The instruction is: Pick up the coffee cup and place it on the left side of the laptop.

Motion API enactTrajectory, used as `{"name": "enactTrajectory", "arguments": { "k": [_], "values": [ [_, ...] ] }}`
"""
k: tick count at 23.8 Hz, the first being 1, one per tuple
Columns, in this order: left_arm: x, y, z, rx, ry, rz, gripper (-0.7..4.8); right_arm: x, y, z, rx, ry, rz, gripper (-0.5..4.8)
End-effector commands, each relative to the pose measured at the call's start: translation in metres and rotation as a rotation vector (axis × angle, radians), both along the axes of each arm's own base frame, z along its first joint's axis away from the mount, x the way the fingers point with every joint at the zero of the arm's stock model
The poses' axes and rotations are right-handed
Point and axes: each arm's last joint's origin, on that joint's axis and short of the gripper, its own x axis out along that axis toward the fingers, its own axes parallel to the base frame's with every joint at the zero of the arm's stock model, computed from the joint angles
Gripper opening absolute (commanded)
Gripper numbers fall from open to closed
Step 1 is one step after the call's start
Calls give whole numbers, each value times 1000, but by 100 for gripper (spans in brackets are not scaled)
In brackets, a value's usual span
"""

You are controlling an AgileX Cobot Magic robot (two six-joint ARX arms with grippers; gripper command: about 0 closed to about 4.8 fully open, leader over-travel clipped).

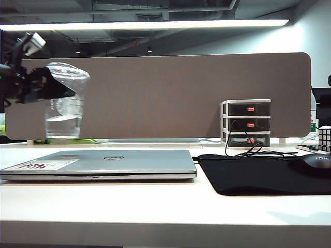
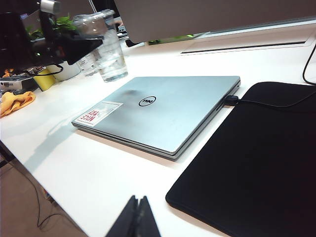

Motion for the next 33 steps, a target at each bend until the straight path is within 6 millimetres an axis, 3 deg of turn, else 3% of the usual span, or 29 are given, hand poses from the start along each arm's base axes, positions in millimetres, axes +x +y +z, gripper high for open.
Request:
{"name": "enactTrajectory", "arguments": {
  "k": [1, 7, 11, 22, 33],
  "values": [
    [-10, 11, 10, 8, -45, 66, 367, 0, 0, -1, 3, -4, 3, 0],
    [-43, 39, 5, 20, -19, 273, 367, 0, 0, -1, 3, -4, 4, 0],
    [-50, 54, 0, 40, -5, 432, 367, 0, 0, -1, 3, -4, 4, 0],
    [-51, 59, -8, 29, -81, 479, 367, 0, 0, -1, -2, -8, 4, 0],
    [-66, 61, -55, -44, -78, 515, 367, 0, 1, -1, -1, -9, 27, 0]
  ]
}}
